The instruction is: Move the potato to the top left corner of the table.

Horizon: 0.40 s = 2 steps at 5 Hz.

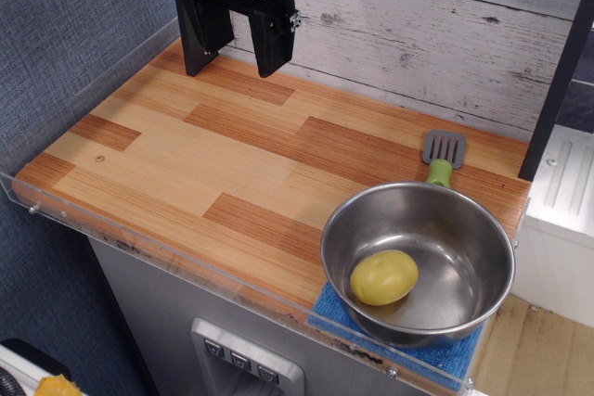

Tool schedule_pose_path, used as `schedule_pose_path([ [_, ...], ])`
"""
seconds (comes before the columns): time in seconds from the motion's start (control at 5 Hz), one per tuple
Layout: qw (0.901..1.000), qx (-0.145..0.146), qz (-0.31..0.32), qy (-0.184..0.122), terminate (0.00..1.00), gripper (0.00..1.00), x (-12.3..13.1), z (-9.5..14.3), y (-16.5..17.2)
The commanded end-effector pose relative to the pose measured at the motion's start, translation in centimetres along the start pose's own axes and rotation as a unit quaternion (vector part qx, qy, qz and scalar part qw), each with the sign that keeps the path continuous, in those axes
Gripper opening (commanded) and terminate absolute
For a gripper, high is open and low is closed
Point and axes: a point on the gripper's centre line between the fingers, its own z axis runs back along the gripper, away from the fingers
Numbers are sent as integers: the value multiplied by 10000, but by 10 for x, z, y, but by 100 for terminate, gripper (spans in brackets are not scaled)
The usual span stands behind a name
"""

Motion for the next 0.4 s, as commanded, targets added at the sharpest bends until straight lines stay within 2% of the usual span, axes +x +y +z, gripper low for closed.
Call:
schedule_pose_path([
  [0.0, 10000, 0, 0, 0, 0, 100, 0, 0, 0],
  [0.2, 9995, 266, -193, 29, 0, 100, 0, -3, -33],
])
